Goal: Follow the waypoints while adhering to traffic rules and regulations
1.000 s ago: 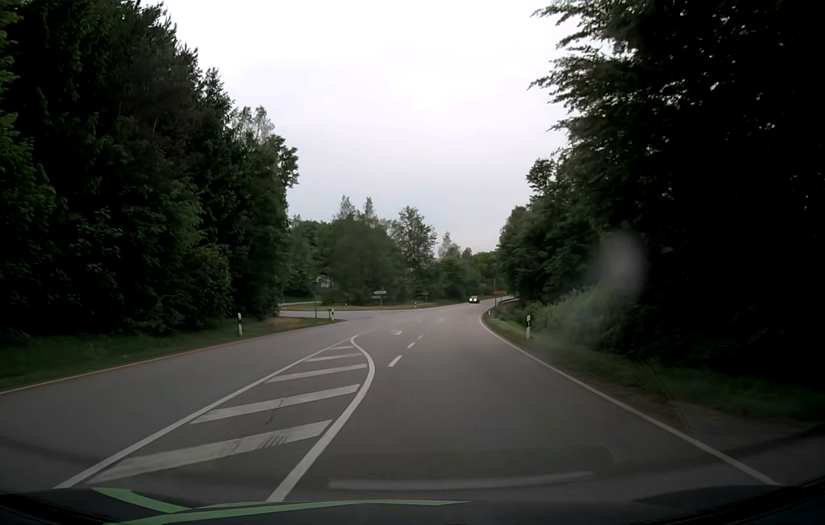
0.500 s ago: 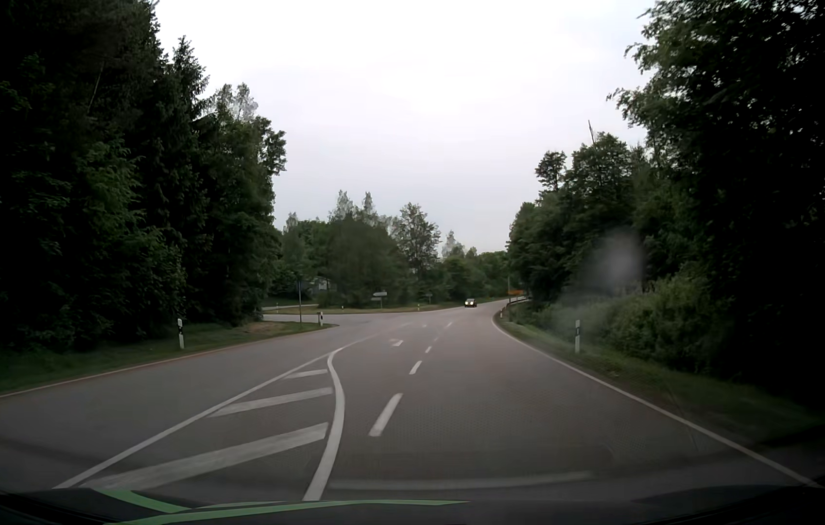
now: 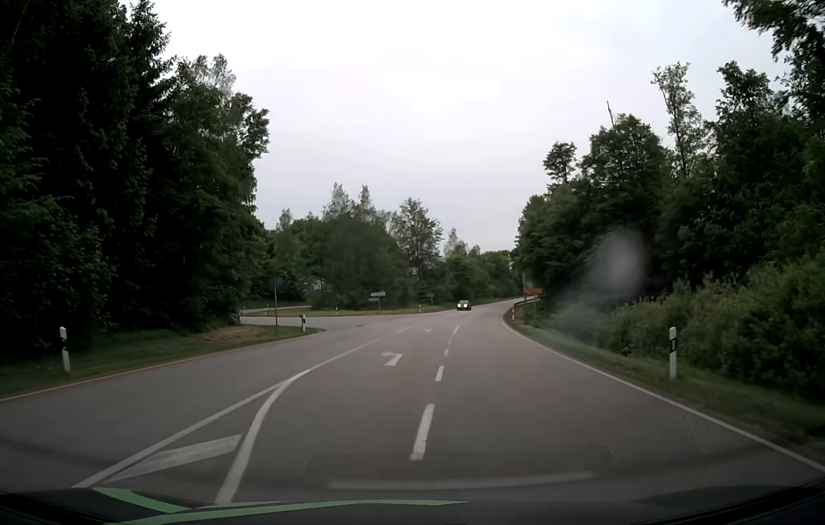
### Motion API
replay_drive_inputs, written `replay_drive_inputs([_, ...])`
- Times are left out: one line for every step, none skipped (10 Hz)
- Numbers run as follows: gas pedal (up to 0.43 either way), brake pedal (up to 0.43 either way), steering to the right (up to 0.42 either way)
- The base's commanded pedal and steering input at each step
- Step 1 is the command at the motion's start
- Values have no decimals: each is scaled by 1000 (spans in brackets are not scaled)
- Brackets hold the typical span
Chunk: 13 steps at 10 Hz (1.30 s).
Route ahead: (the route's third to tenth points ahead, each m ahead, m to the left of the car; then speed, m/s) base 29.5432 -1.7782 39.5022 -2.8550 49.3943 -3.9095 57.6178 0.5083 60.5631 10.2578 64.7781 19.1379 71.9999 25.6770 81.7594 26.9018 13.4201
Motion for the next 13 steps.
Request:
replay_drive_inputs([0, 213, 2])
replay_drive_inputs([0, 220, 3])
replay_drive_inputs([0, 220, 5])
replay_drive_inputs([0, 226, 5])
replay_drive_inputs([0, 226, 5])
replay_drive_inputs([0, 226, 7])
replay_drive_inputs([0, 226, 8])
replay_drive_inputs([0, 226, 10])
replay_drive_inputs([0, 226, 12])
replay_drive_inputs([0, 226, 12])
replay_drive_inputs([0, 232, 13])
replay_drive_inputs([0, 232, 14])
replay_drive_inputs([0, 232, 16])
